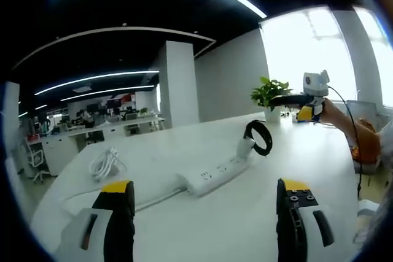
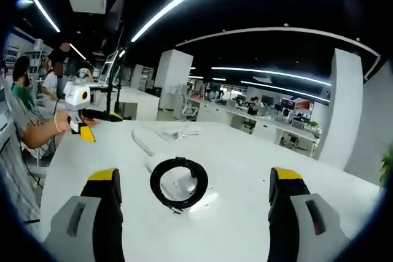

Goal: Straighten the power strip on the desk, plug the charger into it

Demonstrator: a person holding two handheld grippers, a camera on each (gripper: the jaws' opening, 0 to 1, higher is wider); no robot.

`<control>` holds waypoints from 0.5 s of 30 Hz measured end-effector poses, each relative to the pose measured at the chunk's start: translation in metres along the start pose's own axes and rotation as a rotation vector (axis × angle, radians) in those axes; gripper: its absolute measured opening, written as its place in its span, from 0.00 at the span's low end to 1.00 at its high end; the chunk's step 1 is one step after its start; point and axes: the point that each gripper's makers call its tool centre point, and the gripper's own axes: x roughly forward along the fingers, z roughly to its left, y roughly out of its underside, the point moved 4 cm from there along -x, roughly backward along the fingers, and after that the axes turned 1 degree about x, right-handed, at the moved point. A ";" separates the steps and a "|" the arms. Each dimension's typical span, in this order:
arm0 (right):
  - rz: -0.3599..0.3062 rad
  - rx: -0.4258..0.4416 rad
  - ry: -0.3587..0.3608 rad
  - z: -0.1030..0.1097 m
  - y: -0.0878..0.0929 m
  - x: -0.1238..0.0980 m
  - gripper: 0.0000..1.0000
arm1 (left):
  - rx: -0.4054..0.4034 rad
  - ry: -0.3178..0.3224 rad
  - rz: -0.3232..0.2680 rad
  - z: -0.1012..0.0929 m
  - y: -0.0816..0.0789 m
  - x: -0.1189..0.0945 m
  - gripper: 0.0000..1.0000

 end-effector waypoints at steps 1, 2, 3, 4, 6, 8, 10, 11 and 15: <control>0.001 0.000 0.022 0.002 0.001 -0.002 1.00 | -0.002 -0.003 -0.001 0.001 0.000 0.000 0.98; 0.002 -0.003 0.034 0.004 0.002 -0.004 1.00 | -0.005 -0.006 -0.002 0.002 0.000 -0.001 0.98; 0.004 -0.006 0.045 0.007 0.003 -0.007 1.00 | -0.007 -0.010 -0.003 0.003 0.000 -0.001 0.98; 0.011 0.001 0.058 0.009 0.004 -0.009 1.00 | -0.008 -0.014 -0.003 0.004 0.001 -0.001 0.98; 0.011 0.015 0.079 0.012 0.005 -0.013 1.00 | -0.004 -0.023 -0.004 0.006 0.001 -0.002 0.98; 0.011 0.039 0.096 0.015 0.006 -0.019 1.00 | 0.000 -0.031 -0.006 0.007 0.001 -0.005 0.98; 0.005 0.066 0.114 0.018 0.007 -0.025 1.00 | -0.004 -0.036 -0.012 0.007 0.001 -0.008 0.98; 0.003 0.072 0.131 0.019 0.009 -0.030 1.00 | -0.007 -0.038 -0.015 0.007 0.000 -0.010 0.98; 0.025 0.079 0.192 0.023 0.017 -0.043 0.99 | -0.008 -0.049 -0.035 0.006 -0.001 -0.016 0.97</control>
